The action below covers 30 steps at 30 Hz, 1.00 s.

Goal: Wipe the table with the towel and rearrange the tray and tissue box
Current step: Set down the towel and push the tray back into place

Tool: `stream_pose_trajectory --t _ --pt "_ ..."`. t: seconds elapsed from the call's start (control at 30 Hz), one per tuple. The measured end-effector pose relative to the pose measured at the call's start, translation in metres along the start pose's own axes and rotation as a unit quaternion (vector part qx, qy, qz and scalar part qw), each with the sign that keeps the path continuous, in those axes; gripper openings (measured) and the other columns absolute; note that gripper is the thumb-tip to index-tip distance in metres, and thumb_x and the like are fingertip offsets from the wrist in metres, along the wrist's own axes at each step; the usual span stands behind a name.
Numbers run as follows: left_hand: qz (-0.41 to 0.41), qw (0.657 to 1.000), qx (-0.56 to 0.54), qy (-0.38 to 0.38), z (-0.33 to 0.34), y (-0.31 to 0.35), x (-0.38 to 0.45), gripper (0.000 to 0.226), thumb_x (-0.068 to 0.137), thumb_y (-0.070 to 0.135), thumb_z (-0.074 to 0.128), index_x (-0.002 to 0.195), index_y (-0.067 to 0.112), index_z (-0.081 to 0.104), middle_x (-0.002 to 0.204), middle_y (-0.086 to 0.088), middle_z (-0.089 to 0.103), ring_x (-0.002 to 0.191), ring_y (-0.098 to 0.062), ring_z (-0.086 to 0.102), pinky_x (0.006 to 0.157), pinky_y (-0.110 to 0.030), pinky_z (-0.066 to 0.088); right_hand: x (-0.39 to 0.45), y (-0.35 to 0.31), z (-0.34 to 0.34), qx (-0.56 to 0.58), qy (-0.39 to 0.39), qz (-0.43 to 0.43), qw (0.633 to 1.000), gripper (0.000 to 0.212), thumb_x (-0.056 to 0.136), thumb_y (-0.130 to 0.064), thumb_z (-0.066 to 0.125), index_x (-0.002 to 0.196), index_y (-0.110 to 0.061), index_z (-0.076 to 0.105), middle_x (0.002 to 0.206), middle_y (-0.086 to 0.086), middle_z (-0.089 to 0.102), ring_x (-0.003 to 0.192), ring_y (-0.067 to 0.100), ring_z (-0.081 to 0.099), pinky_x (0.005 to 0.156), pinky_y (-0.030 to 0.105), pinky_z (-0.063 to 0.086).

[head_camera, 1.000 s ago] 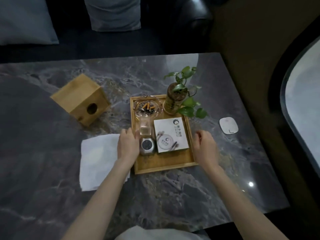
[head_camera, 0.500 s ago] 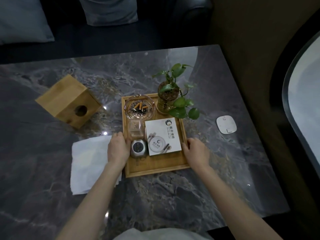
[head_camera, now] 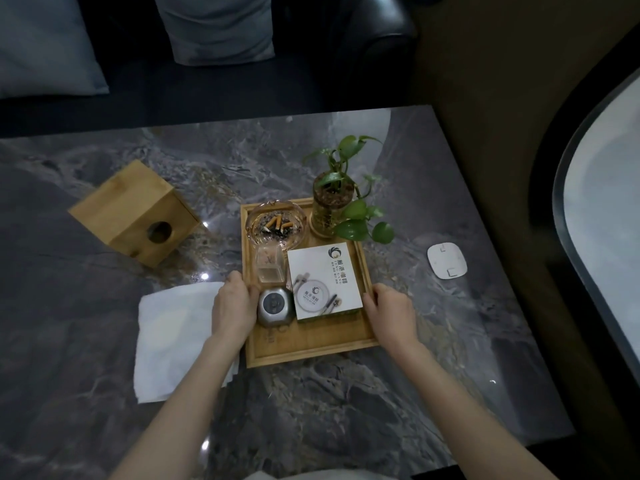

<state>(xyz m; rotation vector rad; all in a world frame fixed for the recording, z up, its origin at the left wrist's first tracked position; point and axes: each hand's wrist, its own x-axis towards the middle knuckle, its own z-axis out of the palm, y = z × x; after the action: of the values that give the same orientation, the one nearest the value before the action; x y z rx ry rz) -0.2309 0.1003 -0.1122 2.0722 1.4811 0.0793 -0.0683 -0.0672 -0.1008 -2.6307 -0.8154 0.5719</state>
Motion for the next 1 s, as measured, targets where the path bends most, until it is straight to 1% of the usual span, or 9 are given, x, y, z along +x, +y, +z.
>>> stream_pose_trajectory --t 0.07,0.13,0.23,0.37,0.47,0.6,0.73,0.83,1.0 --pt "-0.007 0.999 -0.044 -0.008 0.002 -0.001 0.0 0.018 0.091 0.017 0.047 0.094 -0.001 0.046 0.093 -0.024 0.06 0.081 -0.037 0.055 0.066 -0.041 0.042 0.001 0.002 -0.001 0.07 -0.012 0.036 0.997 0.018 0.089 -0.019 0.05 0.079 -0.006 0.057 0.085 0.013 0.066 0.078 0.029 0.06 0.065 0.036 0.045" --pt "-0.013 0.996 -0.09 -0.011 0.005 -0.002 -0.001 0.018 0.091 0.016 0.048 0.094 -0.001 0.046 0.092 -0.023 0.06 0.081 -0.035 0.055 0.066 -0.04 0.042 0.004 0.005 0.0 0.149 -0.028 0.073 0.986 0.018 0.089 -0.02 0.052 0.095 -0.007 0.063 0.095 0.011 0.067 0.085 0.023 0.06 0.073 0.034 0.047" --pt "-0.022 0.992 -0.125 0.007 0.01 -0.001 -0.006 0.024 0.093 0.023 0.047 0.098 0.0 0.049 0.093 -0.021 0.062 0.087 -0.037 0.057 0.068 -0.039 0.042 0.008 0.007 0.002 0.212 -0.043 0.104 0.971 0.028 0.091 -0.025 0.05 0.11 -0.006 0.061 0.106 0.01 0.067 0.095 0.023 0.06 0.078 0.031 0.044" --pt "-0.029 0.991 -0.124 0.039 0.014 -0.002 -0.009 0.031 0.095 0.027 0.044 0.092 -0.002 0.055 0.091 -0.023 0.063 0.081 -0.034 0.055 0.066 -0.034 0.035 0.008 0.0 0.012 0.191 -0.013 0.094 0.977 0.025 0.095 -0.025 0.044 0.097 -0.004 0.059 0.099 0.013 0.063 0.083 0.02 0.052 0.069 0.029 0.036" --pt "-0.024 0.993 -0.109 0.046 0.025 0.015 -0.01 0.032 0.095 0.026 0.042 0.088 -0.003 0.055 0.089 -0.025 0.062 0.082 -0.037 0.056 0.065 -0.035 0.034 0.015 0.016 0.008 0.163 0.019 0.08 0.983 0.024 0.096 -0.022 0.041 0.089 -0.005 0.056 0.095 0.015 0.061 0.079 0.02 0.049 0.069 0.032 0.038" --pt "-0.028 0.993 -0.107 0.05 0.023 0.016 -0.009 0.033 0.095 0.028 0.042 0.091 -0.001 0.056 0.093 -0.025 0.062 0.087 -0.037 0.055 0.068 -0.036 0.035 0.017 0.016 0.009 0.151 0.022 0.059 0.986 0.025 0.096 -0.02 0.04 0.087 -0.003 0.057 0.094 0.014 0.058 0.08 0.019 0.047 0.071 0.031 0.036" --pt "-0.018 0.992 -0.107 0.057 0.031 0.036 -0.016 0.036 0.095 0.031 0.042 0.091 -0.001 0.058 0.092 -0.023 0.065 0.08 -0.033 0.057 0.065 -0.034 0.035 0.022 0.035 -0.003 0.158 0.029 0.059 0.985 0.025 0.096 -0.021 0.041 0.083 -0.006 0.056 0.09 0.013 0.06 0.079 0.022 0.052 0.068 0.031 0.036" --pt "-0.007 0.991 -0.116 0.066 0.039 0.059 -0.022 0.034 0.094 0.028 0.045 0.087 -0.003 0.057 0.086 -0.022 0.064 0.071 -0.026 0.052 0.062 -0.033 0.031 0.028 0.052 -0.017 0.16 0.037 0.05 0.985 0.026 0.096 -0.021 0.041 0.083 -0.005 0.057 0.088 0.014 0.062 0.077 0.024 0.053 0.066 0.031 0.035" --pt "0.002 0.991 -0.113 0.067 0.057 0.096 -0.028 0.033 0.094 0.025 0.045 0.084 -0.005 0.057 0.082 -0.022 0.062 0.07 -0.027 0.052 0.061 -0.032 0.031 0.037 0.082 -0.045 0.161 0.057 0.042 0.984 0.025 0.095 -0.018 0.043 0.082 -0.002 0.055 0.087 0.018 0.062 0.072 0.023 0.052 0.062 0.029 0.034"
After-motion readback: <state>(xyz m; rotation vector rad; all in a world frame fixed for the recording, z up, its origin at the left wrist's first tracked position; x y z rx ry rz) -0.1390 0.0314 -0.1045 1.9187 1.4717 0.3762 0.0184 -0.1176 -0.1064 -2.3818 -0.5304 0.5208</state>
